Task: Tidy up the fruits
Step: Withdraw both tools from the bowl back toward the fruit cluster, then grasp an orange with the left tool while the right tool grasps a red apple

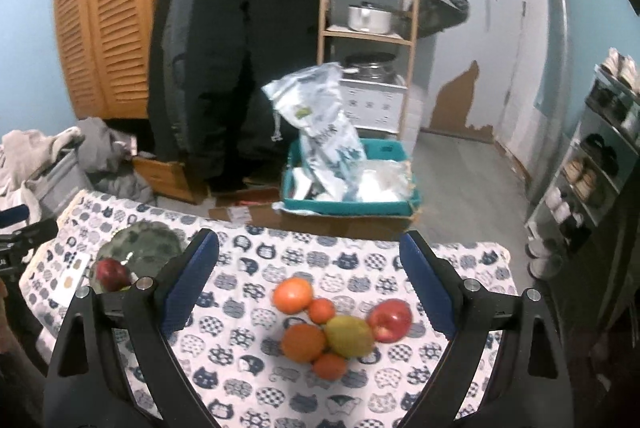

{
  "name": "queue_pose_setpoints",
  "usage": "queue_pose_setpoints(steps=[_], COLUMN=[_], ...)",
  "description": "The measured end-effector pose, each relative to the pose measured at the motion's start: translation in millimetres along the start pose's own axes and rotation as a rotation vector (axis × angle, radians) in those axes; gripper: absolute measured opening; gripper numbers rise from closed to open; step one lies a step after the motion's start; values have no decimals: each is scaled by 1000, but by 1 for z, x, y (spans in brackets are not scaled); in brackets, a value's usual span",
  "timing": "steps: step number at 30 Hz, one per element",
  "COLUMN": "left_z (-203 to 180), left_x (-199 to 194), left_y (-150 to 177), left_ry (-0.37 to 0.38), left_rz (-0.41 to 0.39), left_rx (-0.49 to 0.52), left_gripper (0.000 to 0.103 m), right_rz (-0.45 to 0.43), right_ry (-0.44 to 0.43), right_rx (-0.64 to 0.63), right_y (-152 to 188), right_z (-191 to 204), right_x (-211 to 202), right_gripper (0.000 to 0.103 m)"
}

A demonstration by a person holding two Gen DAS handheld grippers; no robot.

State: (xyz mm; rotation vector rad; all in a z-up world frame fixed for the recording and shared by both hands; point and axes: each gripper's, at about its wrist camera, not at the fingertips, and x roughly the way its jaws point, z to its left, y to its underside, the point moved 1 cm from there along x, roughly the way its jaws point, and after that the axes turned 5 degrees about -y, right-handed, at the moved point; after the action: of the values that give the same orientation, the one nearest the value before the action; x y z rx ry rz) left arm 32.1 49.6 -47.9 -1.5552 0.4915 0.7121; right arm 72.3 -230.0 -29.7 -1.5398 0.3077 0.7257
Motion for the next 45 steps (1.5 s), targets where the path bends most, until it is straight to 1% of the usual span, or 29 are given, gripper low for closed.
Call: queue_pose_setpoints(steps=[12,19,26,31,36,45], left_z=[-52,-75,-91,-102,-113,-127], left_x=[4,7,20,37,57,97], left_y=[-2,-1,0,4,7,11], left_ry=[57,67,79,86,82,89], left_rz=[18,24,47,84,120,188], left_rx=[73,108,135,145,167,163], left_gripper=[101,101,101,101,101,101], right_rz=[23,44,56,89,146,236], right_ry=[71,90,101,113,127,131], right_rx=[61,84,94,106,114,125], right_y=[20,30,36,42,51,62], right_z=[-46,-63,-72,-82,-91,-102], right_x=[-12,-12,-10,2,21,53], right_gripper=[91,91,91,91,91,91])
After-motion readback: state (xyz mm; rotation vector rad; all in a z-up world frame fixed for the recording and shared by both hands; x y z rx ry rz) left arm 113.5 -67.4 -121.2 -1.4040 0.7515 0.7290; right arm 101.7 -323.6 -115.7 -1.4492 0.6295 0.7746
